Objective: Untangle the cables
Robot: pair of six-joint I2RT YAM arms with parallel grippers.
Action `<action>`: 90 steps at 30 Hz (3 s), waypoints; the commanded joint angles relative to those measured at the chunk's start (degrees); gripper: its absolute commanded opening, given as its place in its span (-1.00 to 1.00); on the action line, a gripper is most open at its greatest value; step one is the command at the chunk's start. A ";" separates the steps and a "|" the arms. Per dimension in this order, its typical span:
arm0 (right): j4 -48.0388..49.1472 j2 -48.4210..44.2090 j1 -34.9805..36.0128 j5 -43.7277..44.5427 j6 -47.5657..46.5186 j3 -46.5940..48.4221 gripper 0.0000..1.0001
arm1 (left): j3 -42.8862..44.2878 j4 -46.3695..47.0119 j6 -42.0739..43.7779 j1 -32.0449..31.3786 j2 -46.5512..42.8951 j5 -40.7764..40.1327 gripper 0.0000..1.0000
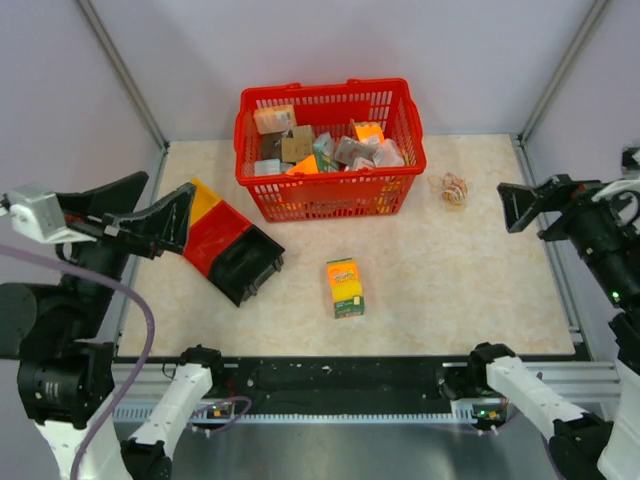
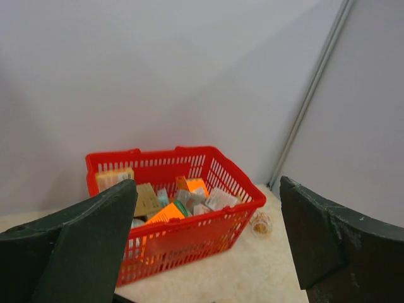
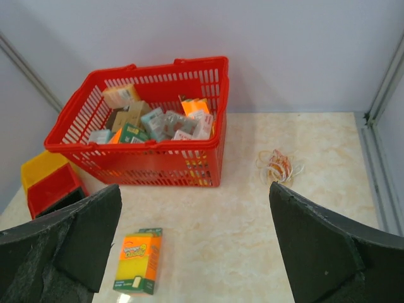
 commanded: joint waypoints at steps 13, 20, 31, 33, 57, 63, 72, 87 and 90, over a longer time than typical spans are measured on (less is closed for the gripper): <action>24.80 21.25 -5.15 2.02 14.86 -21.75 0.98 | -23.69 -3.80 -3.87 0.20 -3.93 19.36 0.97; 34.56 42.24 -18.34 0.88 23.83 -18.95 0.98 | -34.67 2.00 -8.36 -1.64 -6.83 29.75 0.98; 40.19 63.11 -20.20 -6.67 20.34 -19.72 0.54 | -37.85 -2.04 -5.98 -6.57 -8.59 28.34 0.96; 41.08 63.89 -19.85 -8.08 18.40 -20.78 0.28 | -39.16 -0.90 -8.35 -6.57 -8.94 29.48 0.94; 29.21 -8.18 -7.02 -30.22 20.15 -72.04 -1.00 | -45.08 28.00 -15.49 -63.34 21.25 -20.70 0.51; 29.39 -5.79 -6.84 -38.58 21.37 -66.49 -0.99 | -30.83 30.04 -6.36 -63.87 40.34 -16.91 0.18; 34.66 -8.70 -6.93 -45.34 31.22 -68.69 -0.95 | -30.39 43.23 -6.32 -62.38 50.55 -18.95 0.25; 34.66 -12.21 -6.84 -48.25 32.19 -70.36 -0.91 | -29.69 44.28 -9.60 -61.50 51.35 -18.85 -0.39; 34.49 -12.74 -6.93 -47.46 32.27 -70.62 -0.91 | -29.94 43.66 -9.94 -61.50 51.01 -18.94 -0.17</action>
